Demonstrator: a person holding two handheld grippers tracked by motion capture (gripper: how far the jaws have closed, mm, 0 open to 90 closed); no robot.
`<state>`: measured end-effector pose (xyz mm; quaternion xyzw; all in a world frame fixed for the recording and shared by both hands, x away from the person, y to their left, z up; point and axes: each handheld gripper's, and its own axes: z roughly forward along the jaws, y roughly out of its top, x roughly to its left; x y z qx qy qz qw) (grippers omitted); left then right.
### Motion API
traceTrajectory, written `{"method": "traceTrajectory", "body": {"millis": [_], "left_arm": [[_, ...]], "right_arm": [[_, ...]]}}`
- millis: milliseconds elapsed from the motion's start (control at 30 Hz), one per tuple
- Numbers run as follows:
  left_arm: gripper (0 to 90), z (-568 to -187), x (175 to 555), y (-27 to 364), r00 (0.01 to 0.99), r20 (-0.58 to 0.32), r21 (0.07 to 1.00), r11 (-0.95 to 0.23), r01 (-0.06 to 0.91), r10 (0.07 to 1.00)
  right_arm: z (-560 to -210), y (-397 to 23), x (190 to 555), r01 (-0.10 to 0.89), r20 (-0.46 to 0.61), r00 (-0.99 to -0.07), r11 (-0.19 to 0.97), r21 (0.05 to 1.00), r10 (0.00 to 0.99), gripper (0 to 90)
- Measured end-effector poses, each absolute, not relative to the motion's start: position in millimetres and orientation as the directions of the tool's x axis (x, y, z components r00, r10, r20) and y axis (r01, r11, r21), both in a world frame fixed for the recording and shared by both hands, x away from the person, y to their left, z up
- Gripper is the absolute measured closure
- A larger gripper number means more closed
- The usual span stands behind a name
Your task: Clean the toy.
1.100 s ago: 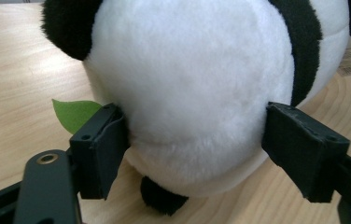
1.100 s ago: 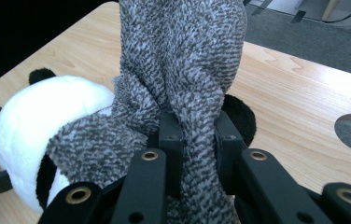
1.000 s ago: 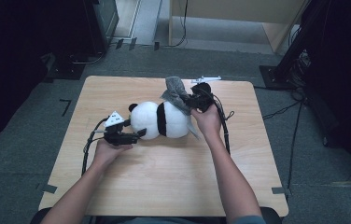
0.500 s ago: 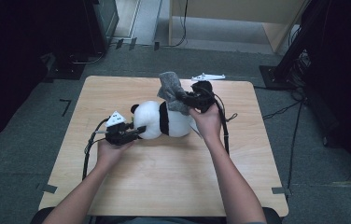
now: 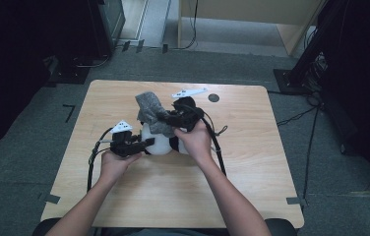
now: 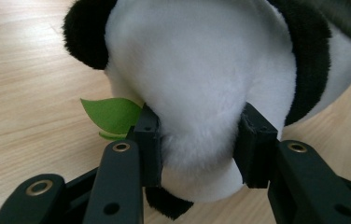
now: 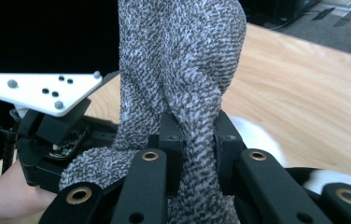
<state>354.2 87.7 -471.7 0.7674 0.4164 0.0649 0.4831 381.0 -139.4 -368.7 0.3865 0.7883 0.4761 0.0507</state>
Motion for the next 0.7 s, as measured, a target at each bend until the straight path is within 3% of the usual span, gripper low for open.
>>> {"method": "traceTrajectory", "body": {"millis": [167, 333, 700], "left_arm": [[57.8, -475, 353, 83, 0.628, -0.26, 0.809, -0.19, 0.557, 0.733], [58.5, -481, 358, 81, 0.604, -0.279, 0.789, -0.18, 0.587, 0.746], [59.0, -482, 364, 81, 0.611, -0.286, 0.781, -0.189, 0.595, 0.738]], "right_arm": [[-387, -122, 386, 0.597, 0.305, -0.686, 0.272, 0.755, 0.661, 79.0], [-409, -117, 392, 0.572, 0.203, -0.682, 0.339, 0.747, 0.703, 78.9], [-405, -148, 400, 0.586, 0.164, -0.63, 0.327, 0.741, 0.759, 79.1]]}}
